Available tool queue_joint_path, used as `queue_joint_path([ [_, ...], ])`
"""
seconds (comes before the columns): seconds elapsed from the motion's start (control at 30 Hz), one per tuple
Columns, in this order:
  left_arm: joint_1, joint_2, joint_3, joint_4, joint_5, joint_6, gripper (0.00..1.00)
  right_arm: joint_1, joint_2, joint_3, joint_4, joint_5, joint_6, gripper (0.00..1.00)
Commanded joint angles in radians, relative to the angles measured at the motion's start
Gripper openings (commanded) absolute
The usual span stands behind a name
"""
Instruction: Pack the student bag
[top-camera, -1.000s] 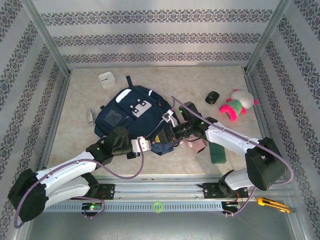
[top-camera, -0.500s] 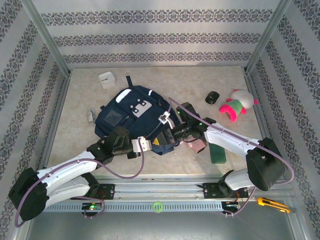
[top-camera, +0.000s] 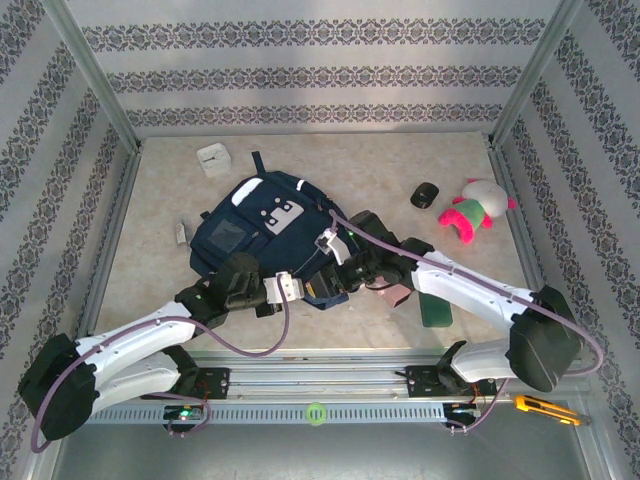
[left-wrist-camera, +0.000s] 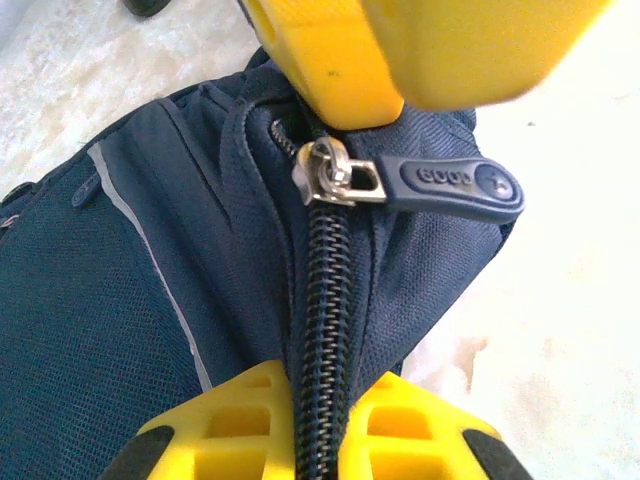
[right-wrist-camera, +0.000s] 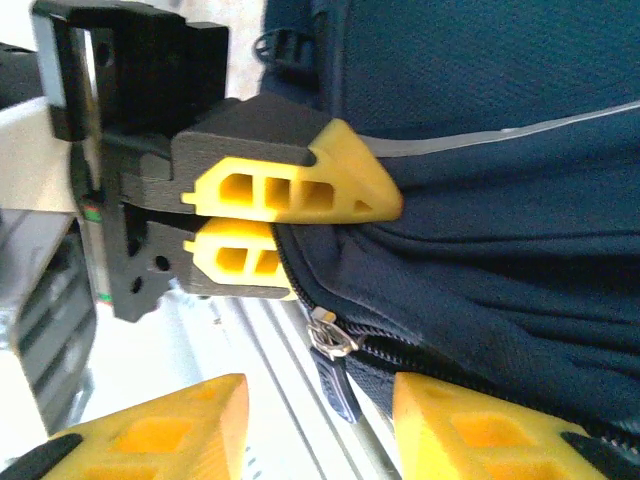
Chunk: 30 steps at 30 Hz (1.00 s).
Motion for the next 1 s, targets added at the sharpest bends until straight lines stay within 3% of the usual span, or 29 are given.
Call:
queue_joint_path([
  [0.0,0.014,0.005,0.047,0.138,0.031,-0.085,0.08,0.040,-0.047,0.016,-0.072,0.257,0.050,0.44],
  [0.2,0.011,0.021,0.041,0.195,0.076,-0.264,0.08,0.124,-0.113,-0.006,-0.054,0.520,0.068,0.46],
  [0.33,0.009,0.026,0.055,0.174,0.106,-0.368,0.08,0.165,-0.197,-0.040,-0.013,0.617,0.051,0.46],
  [0.6,0.009,0.041,0.087,0.097,0.164,-0.555,0.05,0.182,-0.366,-0.104,0.003,0.673,0.125,0.46],
  [0.97,0.011,0.061,0.114,0.028,0.209,-0.637,0.03,0.231,-0.169,0.068,-0.104,0.621,0.186,0.46],
])
